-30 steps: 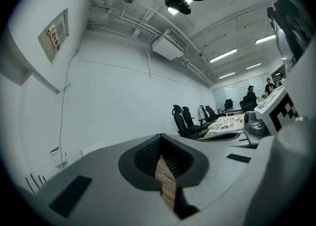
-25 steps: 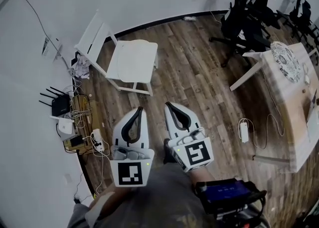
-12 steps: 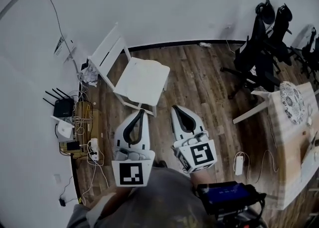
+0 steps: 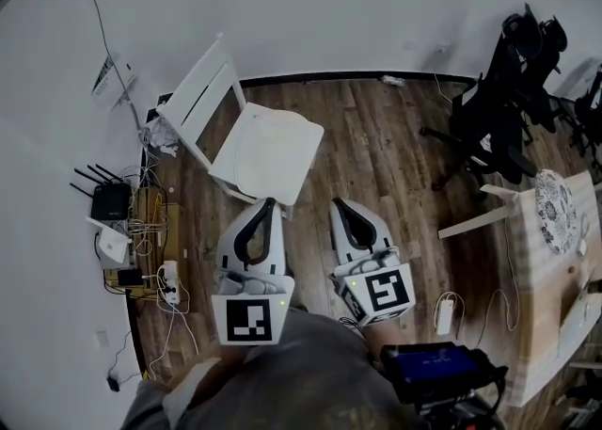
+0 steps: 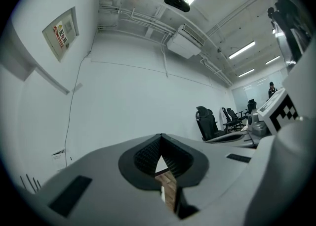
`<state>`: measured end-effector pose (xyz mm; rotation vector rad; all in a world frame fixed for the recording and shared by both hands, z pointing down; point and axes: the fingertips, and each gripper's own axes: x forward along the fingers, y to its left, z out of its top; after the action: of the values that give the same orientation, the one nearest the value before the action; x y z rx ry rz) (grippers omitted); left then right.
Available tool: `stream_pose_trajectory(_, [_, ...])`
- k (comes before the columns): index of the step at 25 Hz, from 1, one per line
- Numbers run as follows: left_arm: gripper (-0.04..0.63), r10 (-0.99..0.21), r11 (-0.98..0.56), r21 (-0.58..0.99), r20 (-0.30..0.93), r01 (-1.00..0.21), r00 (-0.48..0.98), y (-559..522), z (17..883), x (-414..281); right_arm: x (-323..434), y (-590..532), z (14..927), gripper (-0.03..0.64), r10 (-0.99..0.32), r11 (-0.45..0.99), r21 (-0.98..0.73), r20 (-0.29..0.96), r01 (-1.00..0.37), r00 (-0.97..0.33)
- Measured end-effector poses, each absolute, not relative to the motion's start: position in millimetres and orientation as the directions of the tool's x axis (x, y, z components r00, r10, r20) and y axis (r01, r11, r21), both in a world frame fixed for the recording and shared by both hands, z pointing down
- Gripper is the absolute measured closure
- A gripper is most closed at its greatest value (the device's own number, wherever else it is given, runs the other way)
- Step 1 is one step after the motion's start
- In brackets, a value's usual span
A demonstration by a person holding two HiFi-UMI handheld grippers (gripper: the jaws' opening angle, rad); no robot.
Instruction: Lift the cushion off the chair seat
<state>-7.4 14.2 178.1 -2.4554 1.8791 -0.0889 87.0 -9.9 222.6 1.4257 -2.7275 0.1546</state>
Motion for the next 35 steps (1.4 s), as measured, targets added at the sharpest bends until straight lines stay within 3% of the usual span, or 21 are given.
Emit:
stream_pose_trajectory(20, [0.589, -0.936, -0.336, -0.056, 0.131, -0.940, 0.327, -194.2, 213.6, -69.8, 18.5, -206.0, 270.8, 0.609, -0.824, 0.512, -0.146, 0.193, -0.846, -0.532])
stream_pose_trajectory(35, [0.589, -0.925, -0.355, -0.013, 0.148, -0.935, 0.350, -243.0, 218.9, -67.3, 24.3, -254.3, 272.6, 0.609, -0.831, 0.491, -0.123, 0.231, -0.862, -0.506])
